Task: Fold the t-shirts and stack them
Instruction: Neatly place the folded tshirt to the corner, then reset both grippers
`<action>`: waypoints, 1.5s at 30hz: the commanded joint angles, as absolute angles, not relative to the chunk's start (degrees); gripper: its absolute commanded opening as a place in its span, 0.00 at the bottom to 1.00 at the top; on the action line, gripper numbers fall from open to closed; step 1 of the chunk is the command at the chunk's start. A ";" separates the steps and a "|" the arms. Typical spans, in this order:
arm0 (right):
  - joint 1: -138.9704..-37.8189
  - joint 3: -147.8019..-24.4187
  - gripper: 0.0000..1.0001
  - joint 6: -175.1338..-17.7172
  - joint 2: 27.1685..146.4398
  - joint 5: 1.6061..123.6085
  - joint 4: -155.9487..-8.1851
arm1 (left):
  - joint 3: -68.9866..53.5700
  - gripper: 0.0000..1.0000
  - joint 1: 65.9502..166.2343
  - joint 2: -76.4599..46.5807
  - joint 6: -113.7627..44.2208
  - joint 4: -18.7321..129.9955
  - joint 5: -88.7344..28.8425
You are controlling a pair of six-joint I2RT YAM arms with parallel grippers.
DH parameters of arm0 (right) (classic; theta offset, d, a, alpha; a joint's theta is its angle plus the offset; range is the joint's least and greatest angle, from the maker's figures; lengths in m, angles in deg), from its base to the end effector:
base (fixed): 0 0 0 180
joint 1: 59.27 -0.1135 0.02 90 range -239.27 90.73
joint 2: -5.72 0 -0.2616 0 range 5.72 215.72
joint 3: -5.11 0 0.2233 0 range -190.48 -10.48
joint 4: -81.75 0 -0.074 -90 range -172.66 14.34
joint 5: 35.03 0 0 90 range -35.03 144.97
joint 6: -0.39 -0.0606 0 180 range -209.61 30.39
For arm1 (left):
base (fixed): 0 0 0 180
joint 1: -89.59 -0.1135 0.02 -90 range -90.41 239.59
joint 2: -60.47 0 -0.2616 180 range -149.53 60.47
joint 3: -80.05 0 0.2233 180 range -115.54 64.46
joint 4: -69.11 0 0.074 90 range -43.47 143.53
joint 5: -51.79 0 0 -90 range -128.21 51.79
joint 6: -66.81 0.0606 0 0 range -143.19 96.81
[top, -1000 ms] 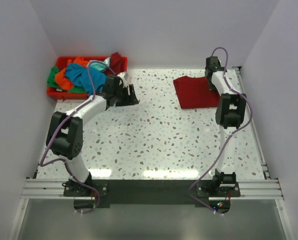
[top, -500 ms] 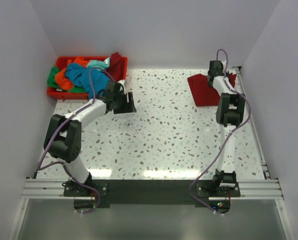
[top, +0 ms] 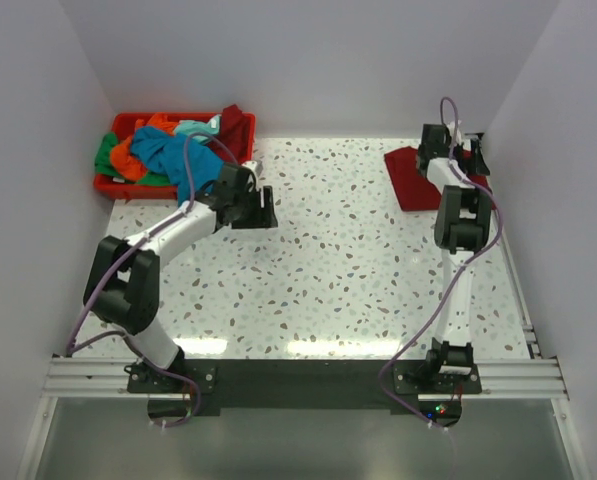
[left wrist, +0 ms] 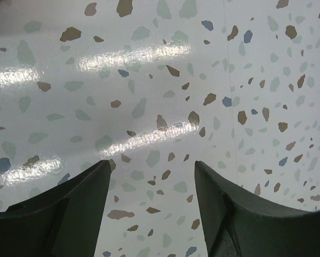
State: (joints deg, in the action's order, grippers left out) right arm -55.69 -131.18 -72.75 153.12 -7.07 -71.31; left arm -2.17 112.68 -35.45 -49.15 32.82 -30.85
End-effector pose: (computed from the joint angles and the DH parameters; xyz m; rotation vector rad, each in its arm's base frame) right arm 0.5358 -0.0872 0.1483 0.3610 2.1141 -1.3960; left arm 0.3190 -0.1445 0.2181 -0.0041 2.5079 -0.5256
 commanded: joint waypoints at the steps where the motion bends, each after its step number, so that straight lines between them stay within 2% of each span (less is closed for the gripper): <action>1: -55.84 -126.42 0.99 -77.46 147.06 -10.51 -76.68 | -3.13 0.69 113.50 -31.47 -49.38 33.75 -32.32; 9: -60.48 -113.23 0.99 -81.61 139.15 -10.69 -83.80 | -0.93 0.70 114.55 -25.50 -48.86 35.86 -34.25; 19: -68.13 -106.12 0.99 -98.30 127.83 -5.95 -73.79 | 3.72 0.73 114.82 -15.48 -49.12 37.53 -37.94; 26: -75.25 -92.07 0.99 -109.47 110.01 14.16 -62.81 | 11.88 0.75 115.08 -6.60 -49.21 38.50 -41.98; 34: -81.94 -81.41 0.99 -109.56 91.87 34.54 -54.20 | 19.81 0.76 115.08 6.40 -50.26 37.53 -50.15; 38: -83.09 -73.35 0.99 -107.54 83.43 46.86 -54.71 | 23.66 0.77 115.08 12.55 -50.17 36.57 -56.73; 45: -83.09 -65.85 0.99 -105.61 71.74 57.77 -53.48 | 27.37 0.83 115.08 19.42 -49.56 36.22 -61.67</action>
